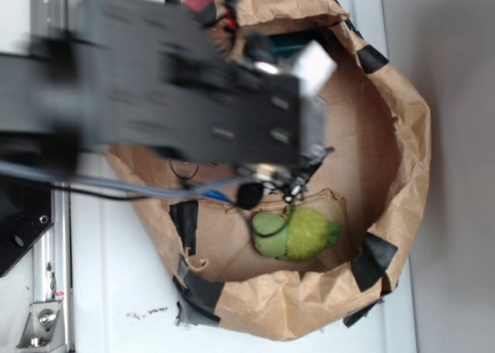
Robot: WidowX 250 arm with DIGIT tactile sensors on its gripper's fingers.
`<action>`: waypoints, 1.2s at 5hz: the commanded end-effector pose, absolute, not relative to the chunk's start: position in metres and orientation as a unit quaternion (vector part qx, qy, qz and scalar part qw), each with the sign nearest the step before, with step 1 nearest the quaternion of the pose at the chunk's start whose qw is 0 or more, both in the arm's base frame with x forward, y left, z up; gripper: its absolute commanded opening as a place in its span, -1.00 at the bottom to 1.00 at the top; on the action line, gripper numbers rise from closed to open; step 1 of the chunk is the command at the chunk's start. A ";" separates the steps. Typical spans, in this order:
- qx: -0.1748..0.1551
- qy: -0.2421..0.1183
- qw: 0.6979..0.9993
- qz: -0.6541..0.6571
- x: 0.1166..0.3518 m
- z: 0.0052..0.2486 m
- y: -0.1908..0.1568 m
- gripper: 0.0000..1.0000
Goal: Grab the silver keys.
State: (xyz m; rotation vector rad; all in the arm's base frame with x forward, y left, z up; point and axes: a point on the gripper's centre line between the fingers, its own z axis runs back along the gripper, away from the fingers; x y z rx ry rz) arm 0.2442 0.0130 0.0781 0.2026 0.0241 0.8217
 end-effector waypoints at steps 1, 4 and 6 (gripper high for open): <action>0.053 -0.034 0.873 0.483 0.254 0.082 0.006 1.00; 0.045 -0.044 0.817 0.573 0.235 0.077 0.019 1.00; 0.064 -0.024 0.817 0.572 0.225 0.070 0.019 1.00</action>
